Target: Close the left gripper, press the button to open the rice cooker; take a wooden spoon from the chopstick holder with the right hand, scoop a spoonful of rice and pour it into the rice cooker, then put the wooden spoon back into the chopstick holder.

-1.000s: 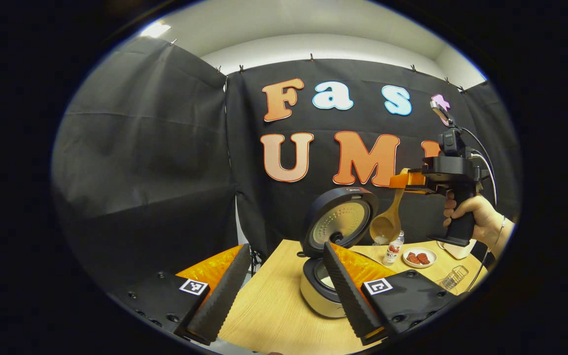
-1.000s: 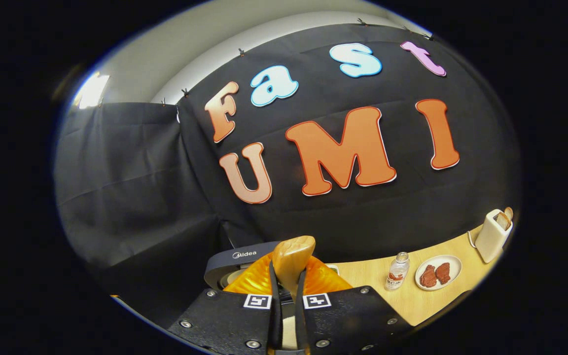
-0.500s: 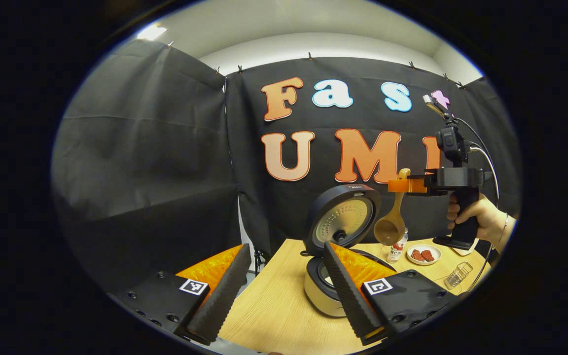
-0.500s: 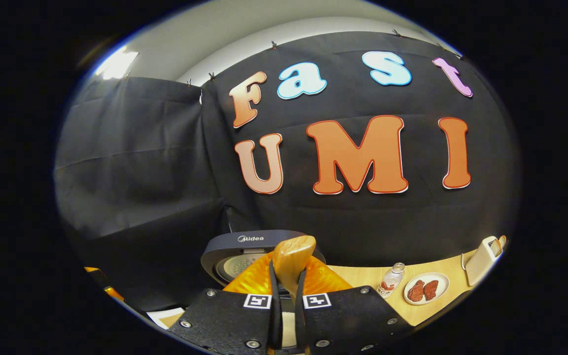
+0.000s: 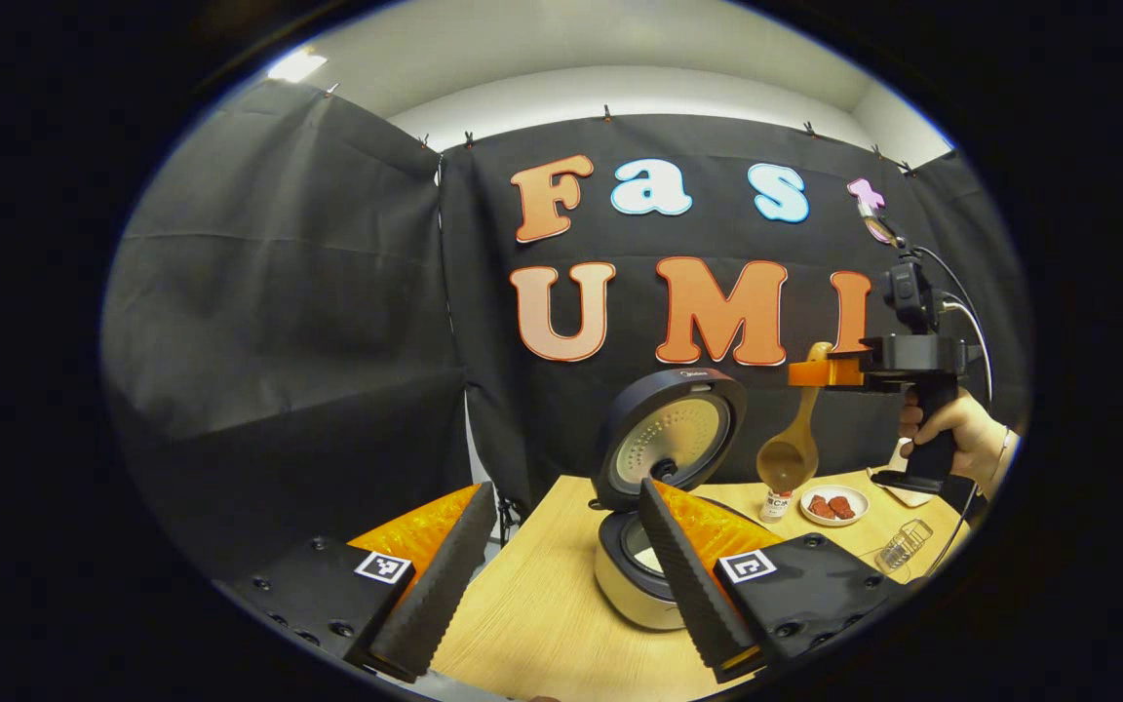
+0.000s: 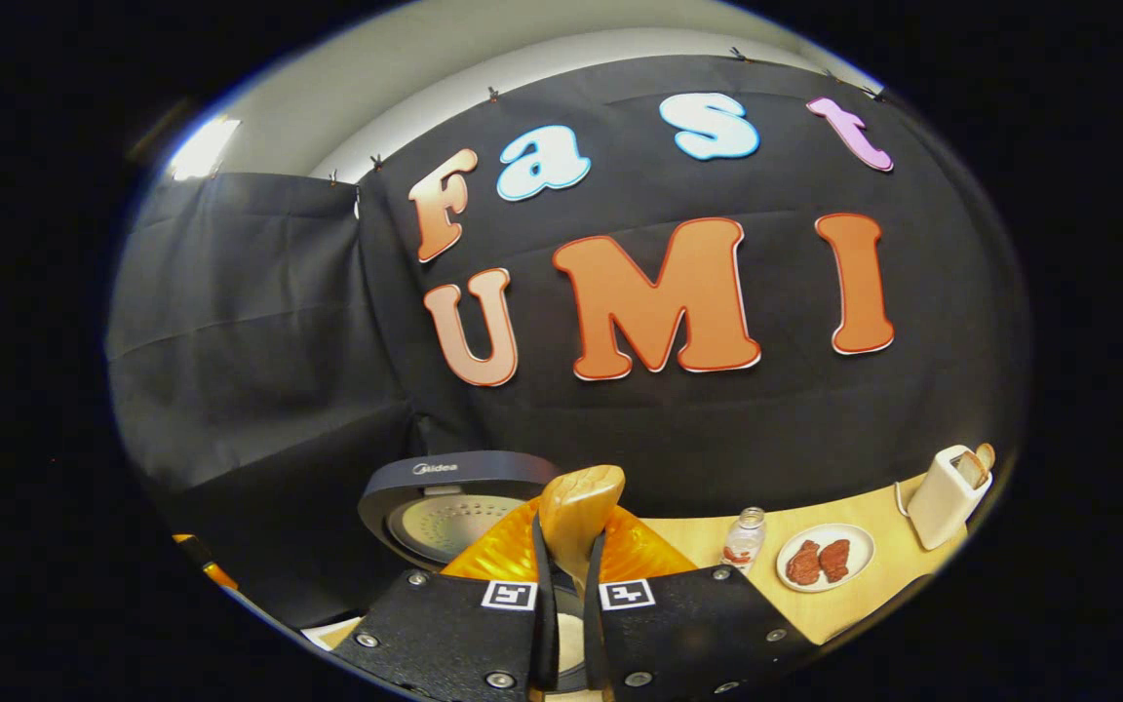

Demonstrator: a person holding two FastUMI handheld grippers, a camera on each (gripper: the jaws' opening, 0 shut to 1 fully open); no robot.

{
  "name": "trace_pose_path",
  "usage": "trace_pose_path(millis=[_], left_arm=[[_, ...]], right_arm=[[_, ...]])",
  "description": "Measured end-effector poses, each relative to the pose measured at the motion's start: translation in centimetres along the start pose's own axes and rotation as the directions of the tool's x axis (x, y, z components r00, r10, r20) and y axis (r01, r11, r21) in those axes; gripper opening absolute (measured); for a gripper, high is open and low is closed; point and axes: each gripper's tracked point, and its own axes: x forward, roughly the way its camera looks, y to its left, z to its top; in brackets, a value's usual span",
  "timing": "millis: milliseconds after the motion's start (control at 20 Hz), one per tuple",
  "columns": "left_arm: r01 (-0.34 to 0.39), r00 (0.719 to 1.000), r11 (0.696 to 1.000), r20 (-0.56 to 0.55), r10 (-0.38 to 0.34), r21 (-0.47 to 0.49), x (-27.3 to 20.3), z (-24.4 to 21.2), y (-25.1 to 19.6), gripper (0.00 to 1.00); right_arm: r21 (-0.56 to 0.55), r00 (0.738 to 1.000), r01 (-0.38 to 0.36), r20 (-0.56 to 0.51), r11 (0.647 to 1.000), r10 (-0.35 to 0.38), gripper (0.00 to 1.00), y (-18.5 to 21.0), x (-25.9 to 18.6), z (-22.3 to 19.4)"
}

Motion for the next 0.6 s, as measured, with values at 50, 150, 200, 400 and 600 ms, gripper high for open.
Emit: trace_pose_path(millis=[50, 150, 200, 400, 600], left_arm=[[0.001, 1.000, 1.000, 0.009, -0.001, 0.000, 0.1, 0.4, -0.2, 0.97], [0.009, 1.000, 1.000, 0.023, -0.009, 0.005, 0.3, 1.0, -0.7, 0.97], [0.014, 0.999, 1.000, 0.030, -0.014, 0.008, 0.4, 1.2, -1.0, 0.97], [0.039, 0.998, 0.999, 0.046, -0.040, 0.022, 0.9, 2.1, -2.7, 0.97], [0.071, 0.996, 0.997, 0.052, -0.071, -0.005, 1.1, 2.4, -4.8, 0.99]], right_arm=[[0.011, 1.000, 0.016, -0.001, 1.000, -0.016, 0.09, -1.1, -0.5, 0.1], [0.043, 0.999, 0.047, 0.003, 0.998, -0.047, 0.09, -3.5, -1.6, 0.6], [0.058, 0.998, 0.065, 0.007, 0.996, -0.065, 0.09, -4.7, -2.1, 0.8], [0.096, 0.986, 0.163, 0.030, 0.982, -0.167, 0.09, -10.5, -4.9, 1.7], [0.132, 0.959, 0.268, 0.055, 0.954, -0.277, 0.09, -16.9, -8.3, 1.9]])
